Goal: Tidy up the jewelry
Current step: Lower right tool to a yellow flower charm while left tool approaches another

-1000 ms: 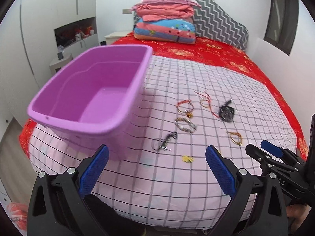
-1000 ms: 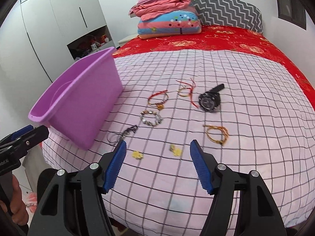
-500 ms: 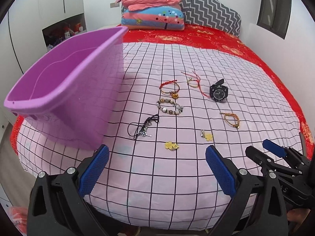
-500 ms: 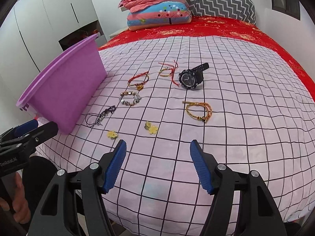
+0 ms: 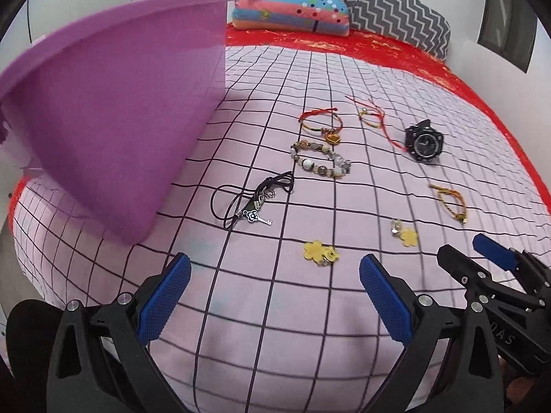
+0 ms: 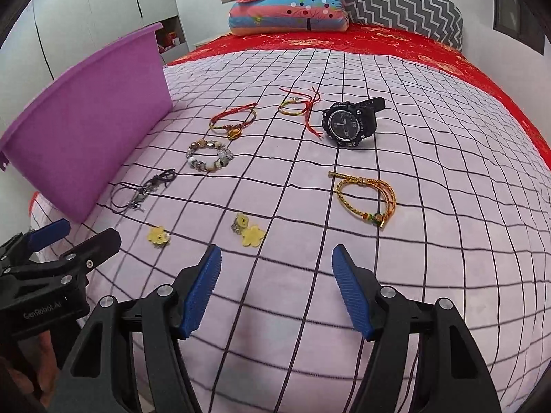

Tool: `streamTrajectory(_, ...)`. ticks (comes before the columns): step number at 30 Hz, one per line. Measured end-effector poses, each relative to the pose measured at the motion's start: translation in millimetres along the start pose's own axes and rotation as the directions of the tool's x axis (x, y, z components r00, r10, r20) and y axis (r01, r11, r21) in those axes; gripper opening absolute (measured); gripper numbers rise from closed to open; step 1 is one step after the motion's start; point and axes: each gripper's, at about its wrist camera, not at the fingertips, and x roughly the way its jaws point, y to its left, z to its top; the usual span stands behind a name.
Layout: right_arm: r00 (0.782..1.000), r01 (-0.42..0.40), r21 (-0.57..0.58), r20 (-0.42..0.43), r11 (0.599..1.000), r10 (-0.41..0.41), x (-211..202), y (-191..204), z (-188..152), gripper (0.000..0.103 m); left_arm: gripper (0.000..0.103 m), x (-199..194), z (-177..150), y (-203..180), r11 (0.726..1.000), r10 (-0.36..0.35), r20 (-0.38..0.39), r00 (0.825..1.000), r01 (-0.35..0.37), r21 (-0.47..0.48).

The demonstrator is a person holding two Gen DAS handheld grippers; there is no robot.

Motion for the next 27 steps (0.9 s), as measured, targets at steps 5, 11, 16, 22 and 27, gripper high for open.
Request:
streamTrajectory(5, 1.000, 0.003, -0.030, -0.003, 1.000, -0.003, 19, -3, 3, 0.064, 0.096, 22, -3, -1, 1.000, 0.015, -0.020, 1.000, -0.015, -0.007)
streamTrajectory(11, 1.000, -0.014, -0.048, -0.023, 0.999, 0.013, 35, -3, 5, 0.064, 0.096, 34, -2, -1, 1.000, 0.006, -0.005, 1.000, -0.006, -0.027)
streamTrajectory(16, 1.000, -0.005, -0.095, -0.023, 0.995, 0.003, 45, 2, 6, 0.064, 0.097, 44, -5, -6, 1.000, 0.007, -0.015, 1.000, -0.008, -0.023)
streamTrajectory(22, 1.000, 0.004, -0.120, -0.016, 0.993, -0.006, 54, 2, 6, 0.064, 0.096, 55, -8, -4, 0.999, -0.004, -0.030, 1.000, 0.003, -0.038)
streamTrajectory(27, 1.000, 0.000, -0.131, 0.000, 0.991, 0.000, 57, 1, 5, 0.063, 0.097, 59, -10, -5, 0.999, -0.002, -0.025, 1.000, 0.001, -0.039)
